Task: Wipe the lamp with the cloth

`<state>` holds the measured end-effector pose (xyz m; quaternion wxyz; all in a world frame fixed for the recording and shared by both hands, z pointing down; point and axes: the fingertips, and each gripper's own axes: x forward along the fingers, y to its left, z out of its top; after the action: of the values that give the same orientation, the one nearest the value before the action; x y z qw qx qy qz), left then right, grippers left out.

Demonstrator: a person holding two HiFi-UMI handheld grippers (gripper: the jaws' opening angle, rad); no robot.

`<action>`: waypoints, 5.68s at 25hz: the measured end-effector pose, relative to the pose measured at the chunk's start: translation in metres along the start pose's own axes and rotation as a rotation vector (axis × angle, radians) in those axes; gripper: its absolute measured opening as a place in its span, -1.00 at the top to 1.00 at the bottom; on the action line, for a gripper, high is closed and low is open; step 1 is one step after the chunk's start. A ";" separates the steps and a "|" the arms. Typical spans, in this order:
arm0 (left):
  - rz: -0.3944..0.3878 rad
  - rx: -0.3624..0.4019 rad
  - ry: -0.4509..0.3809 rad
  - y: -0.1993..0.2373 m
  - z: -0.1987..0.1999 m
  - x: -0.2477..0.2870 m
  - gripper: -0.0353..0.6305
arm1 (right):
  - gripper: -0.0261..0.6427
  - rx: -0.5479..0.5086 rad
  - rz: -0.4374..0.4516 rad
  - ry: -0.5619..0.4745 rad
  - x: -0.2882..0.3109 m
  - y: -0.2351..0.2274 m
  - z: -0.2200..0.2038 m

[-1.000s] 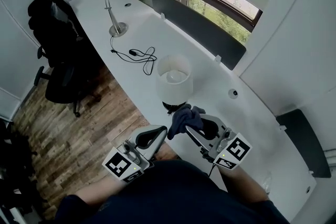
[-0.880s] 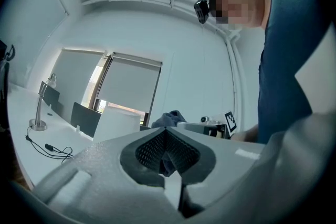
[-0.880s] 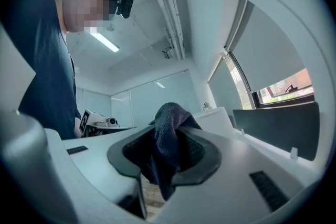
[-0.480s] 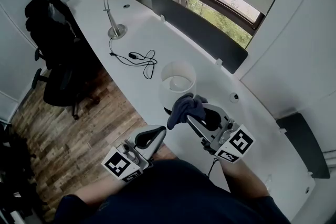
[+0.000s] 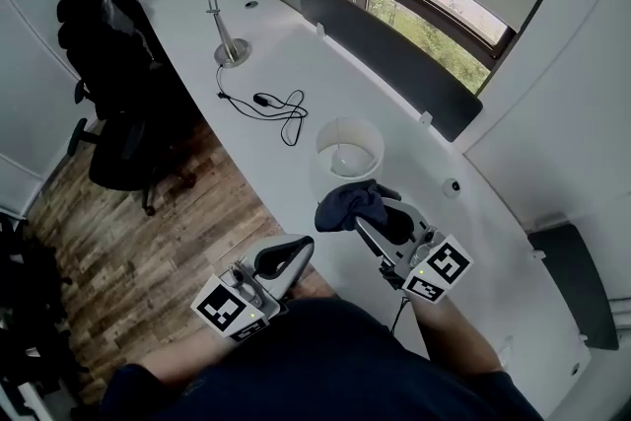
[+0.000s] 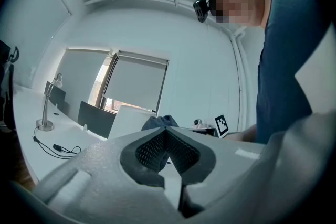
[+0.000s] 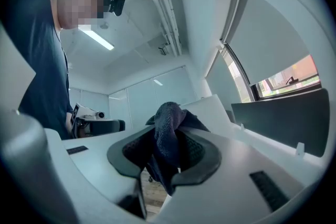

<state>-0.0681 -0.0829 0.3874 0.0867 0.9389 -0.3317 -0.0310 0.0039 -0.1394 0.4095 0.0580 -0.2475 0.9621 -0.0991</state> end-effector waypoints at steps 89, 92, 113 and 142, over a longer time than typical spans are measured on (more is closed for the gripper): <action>0.012 0.043 0.017 -0.018 0.000 0.006 0.88 | 0.57 0.081 -0.156 0.166 -0.045 -0.093 -0.101; 0.023 0.044 0.036 -0.016 -0.004 0.004 0.88 | 0.57 0.059 -0.159 0.195 -0.046 -0.094 -0.104; 0.027 0.057 -0.010 -0.019 0.011 -0.004 0.88 | 0.57 -0.121 -0.111 0.073 -0.028 -0.084 0.017; 0.025 0.018 0.017 -0.012 -0.009 0.004 0.88 | 0.57 -0.041 -0.188 0.154 -0.030 -0.136 -0.050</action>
<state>-0.0560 -0.0747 0.3942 0.0815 0.9356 -0.3430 -0.0188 0.0857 -0.2335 0.4897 -0.0305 -0.3294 0.9381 -0.1029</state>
